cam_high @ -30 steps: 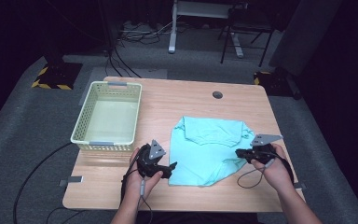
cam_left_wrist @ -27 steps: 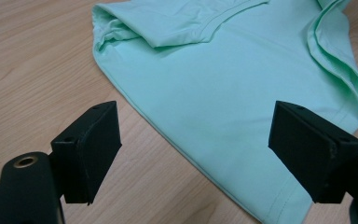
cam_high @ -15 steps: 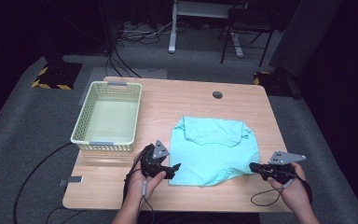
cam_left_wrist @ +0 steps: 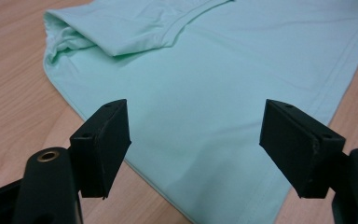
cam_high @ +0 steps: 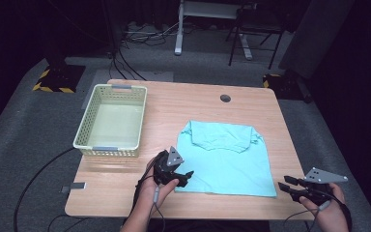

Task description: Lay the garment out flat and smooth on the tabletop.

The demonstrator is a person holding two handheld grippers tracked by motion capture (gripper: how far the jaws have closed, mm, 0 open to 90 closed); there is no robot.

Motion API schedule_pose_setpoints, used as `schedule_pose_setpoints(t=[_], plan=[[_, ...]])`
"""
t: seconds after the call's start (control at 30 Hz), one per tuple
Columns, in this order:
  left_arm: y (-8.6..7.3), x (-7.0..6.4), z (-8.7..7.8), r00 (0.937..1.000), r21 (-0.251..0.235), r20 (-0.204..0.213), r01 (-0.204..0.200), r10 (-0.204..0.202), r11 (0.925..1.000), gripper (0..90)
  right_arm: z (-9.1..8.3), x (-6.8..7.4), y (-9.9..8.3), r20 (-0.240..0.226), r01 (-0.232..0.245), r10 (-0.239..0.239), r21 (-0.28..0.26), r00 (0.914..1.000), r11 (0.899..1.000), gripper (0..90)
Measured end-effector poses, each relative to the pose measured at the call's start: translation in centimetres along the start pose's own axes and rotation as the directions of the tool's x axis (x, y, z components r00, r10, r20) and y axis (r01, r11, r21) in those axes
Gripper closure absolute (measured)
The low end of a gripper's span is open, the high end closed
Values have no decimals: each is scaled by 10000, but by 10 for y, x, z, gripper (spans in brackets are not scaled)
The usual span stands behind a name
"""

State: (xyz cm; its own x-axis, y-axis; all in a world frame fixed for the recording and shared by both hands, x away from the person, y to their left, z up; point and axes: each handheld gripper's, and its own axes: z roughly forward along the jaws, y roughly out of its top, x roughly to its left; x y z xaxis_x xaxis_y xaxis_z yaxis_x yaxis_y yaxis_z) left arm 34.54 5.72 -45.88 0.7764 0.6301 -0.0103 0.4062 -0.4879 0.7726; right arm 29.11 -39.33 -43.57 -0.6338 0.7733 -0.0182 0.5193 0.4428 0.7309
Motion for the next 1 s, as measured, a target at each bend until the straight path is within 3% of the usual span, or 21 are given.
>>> schedule_pose_setpoints(t=[0.07,0.17,0.27,0.37,0.43,0.47,0.57,0.67,0.8,0.83,1.0], plan=[[1,0,1,9999,161,137,-74,72,9998,282,5,-1,1,-45,-7,7,-79,10000,10000,580],[5,1,3,10000,107,-74,-58,59,9999,288,18,-4,6,-188,-79,72,-357,9998,9993,531],[6,3,10,9999,-7,-119,39,-39,10000,277,38,-9,14,-316,275,-283,-267,9991,9993,491],[7,3,26,10000,649,46,-80,77,9979,275,49,-13,18,-496,374,-380,-115,9980,9992,488],[8,2,32,9997,786,-94,-221,229,9967,275,58,-17,21,-620,390,-392,-51,9973,9992,475],[9,1,38,9988,850,51,-484,481,9952,322,65,-20,22,-732,388,-386,11,9966,9992,465],[10,-1,44,9978,996,41,-663,662,9928,357,75,-23,21,-741,400,-385,191,9965,9990,460],[8,-5,55,9961,1575,16,-872,881,9837,366,90,-27,16,-835,443,-404,452,9957,9980,430],[1,-5,56,9974,1555,236,-707,679,9853,369,96,-27,9,-899,581,-528,574,9945,9967,387],[-2,-5,54,9979,1463,398,-562,509,9876,369,94,-26,4,-833,562,-533,332,9951,9979,388],[-8,-16,49,9968,1403,527,-665,596,9879,372,85,-23,-6,-768,575,-556,229,9955,9981,399]])
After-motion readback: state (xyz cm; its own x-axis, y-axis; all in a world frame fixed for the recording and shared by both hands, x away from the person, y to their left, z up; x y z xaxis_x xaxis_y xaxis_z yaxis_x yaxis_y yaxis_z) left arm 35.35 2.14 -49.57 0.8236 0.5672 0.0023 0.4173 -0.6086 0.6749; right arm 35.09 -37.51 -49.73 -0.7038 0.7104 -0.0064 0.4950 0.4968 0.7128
